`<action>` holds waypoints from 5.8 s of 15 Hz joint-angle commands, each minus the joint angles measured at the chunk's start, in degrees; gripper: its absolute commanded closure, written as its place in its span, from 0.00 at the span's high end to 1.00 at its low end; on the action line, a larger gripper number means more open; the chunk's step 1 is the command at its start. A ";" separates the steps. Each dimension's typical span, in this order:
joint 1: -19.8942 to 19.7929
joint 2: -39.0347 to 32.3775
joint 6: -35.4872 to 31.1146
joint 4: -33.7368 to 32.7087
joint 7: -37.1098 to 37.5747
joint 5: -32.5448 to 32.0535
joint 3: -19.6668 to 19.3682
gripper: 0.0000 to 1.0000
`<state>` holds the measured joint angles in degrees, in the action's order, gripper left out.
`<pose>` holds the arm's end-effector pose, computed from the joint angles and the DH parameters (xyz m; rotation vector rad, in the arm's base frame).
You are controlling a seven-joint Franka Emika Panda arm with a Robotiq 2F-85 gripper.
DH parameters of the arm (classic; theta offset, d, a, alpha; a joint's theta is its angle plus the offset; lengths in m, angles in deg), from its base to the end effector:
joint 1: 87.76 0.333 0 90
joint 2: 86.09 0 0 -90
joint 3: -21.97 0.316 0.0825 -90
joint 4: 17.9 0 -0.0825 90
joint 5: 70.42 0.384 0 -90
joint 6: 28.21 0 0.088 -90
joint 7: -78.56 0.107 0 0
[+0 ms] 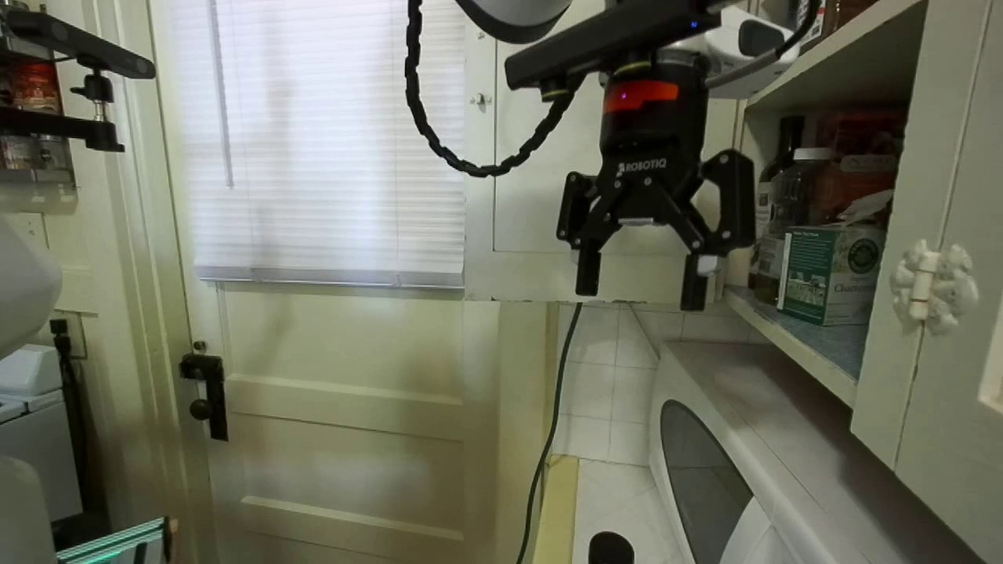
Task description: Put the bottle in the top cabinet
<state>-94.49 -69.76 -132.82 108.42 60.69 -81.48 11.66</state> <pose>0.4323 -0.1537 0.4894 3.0332 0.1244 -0.2005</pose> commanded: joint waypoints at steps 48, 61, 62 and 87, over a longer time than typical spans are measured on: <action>-2.88 -12.48 -46.45 27.05 -33.96 21.15 -4.34 1.00; 1.52 -13.89 -58.68 29.66 -51.99 45.86 -3.18 1.00; 1.60 -14.19 -58.69 29.45 -53.55 47.58 -3.20 1.00; 1.87 -17.22 -63.97 28.92 -58.87 53.90 -1.85 0.21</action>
<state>-93.15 -89.69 -196.47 135.20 -4.45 -22.26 10.91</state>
